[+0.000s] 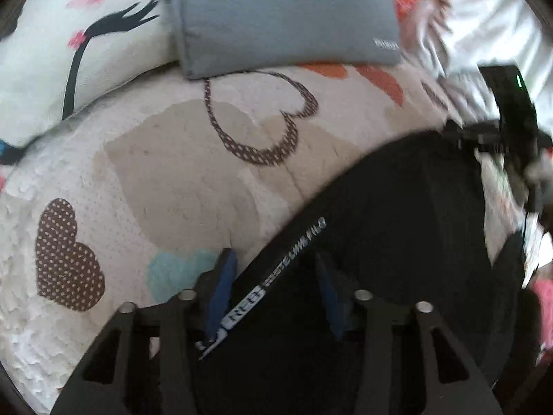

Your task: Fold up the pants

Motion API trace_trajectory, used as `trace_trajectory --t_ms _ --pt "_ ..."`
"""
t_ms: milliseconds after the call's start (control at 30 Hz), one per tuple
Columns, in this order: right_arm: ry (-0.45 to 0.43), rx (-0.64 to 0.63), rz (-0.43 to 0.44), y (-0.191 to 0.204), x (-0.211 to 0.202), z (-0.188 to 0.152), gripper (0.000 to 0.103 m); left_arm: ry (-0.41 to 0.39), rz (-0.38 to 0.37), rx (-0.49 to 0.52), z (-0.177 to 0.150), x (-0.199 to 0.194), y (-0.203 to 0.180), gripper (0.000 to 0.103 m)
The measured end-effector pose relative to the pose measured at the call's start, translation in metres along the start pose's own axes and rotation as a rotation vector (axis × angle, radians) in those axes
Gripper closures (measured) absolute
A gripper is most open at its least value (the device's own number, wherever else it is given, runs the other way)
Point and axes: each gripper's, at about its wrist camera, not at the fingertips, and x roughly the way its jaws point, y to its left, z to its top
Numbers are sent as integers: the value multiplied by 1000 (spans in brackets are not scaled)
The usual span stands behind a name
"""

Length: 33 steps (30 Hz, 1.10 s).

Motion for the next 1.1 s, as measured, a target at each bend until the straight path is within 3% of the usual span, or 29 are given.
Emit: trace_trajectory --t_ms 33,67,200,333,667,867,1100 --pt "-4 6 9 -2 -1 -1 96 11 -7 19 -3 -3 -4 81" --pt "-5 7 11 -3 -2 -1 96 20 -25 20 -5 -4 -5 86" --pt "-15 2 7 -1 -9 -3 96 -1 16 38 -9 -17 -14 92" --pt "-39 4 -5 5 -21 -6 96 -46 74 39 -13 -30 -28 92" --pt "-102 -6 -23 29 -79 -32 96 -134 98 39 -31 -93 -69 93" --pt "-114 -21 -16 50 -115 -76 96 -186 100 40 -63 -132 -103 93" --pt "-79 -30 -10 72 -131 -146 96 -205 94 18 -109 -149 -136 93"
